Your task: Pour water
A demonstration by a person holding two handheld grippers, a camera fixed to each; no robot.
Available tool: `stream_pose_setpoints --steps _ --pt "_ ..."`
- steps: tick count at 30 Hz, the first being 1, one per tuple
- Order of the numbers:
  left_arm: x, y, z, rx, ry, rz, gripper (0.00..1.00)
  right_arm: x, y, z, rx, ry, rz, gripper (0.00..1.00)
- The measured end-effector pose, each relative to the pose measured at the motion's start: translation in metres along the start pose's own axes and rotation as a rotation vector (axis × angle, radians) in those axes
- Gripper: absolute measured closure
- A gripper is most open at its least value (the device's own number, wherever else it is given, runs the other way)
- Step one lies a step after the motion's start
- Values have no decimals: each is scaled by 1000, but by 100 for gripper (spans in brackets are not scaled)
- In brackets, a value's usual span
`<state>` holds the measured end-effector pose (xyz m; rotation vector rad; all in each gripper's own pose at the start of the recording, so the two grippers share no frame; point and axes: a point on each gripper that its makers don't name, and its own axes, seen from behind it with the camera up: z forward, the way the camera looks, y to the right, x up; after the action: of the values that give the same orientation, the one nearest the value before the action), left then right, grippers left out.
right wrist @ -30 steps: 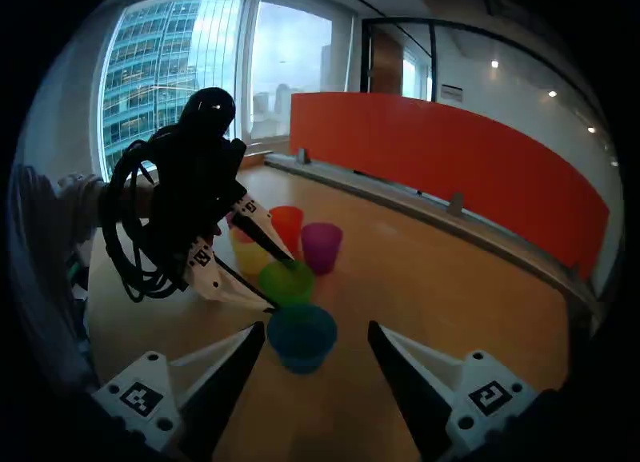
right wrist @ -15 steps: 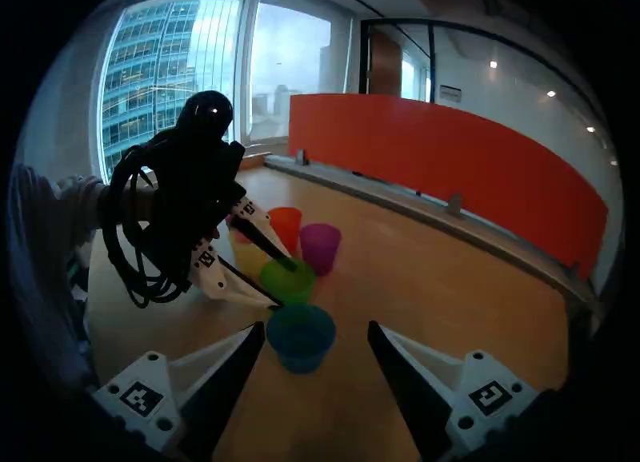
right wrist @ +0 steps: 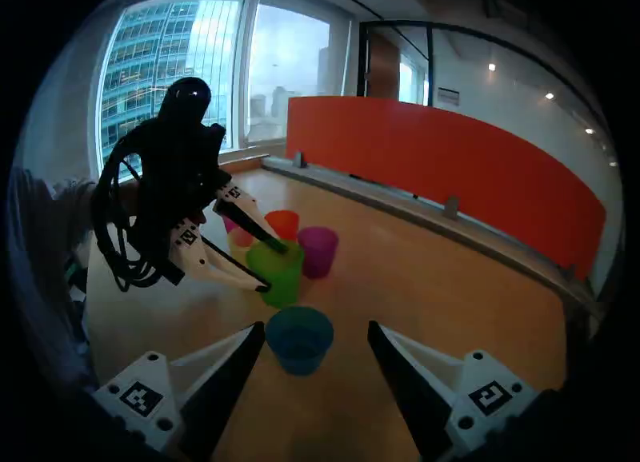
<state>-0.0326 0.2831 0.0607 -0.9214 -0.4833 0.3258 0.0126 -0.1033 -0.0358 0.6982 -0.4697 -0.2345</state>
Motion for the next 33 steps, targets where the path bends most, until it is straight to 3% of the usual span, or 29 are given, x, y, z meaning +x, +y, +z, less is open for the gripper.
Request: stream_pose_setpoints --steps 33 --pt "62 -30 -89 104 224 -41 13 10 -7 0 -7 25 -17 0"
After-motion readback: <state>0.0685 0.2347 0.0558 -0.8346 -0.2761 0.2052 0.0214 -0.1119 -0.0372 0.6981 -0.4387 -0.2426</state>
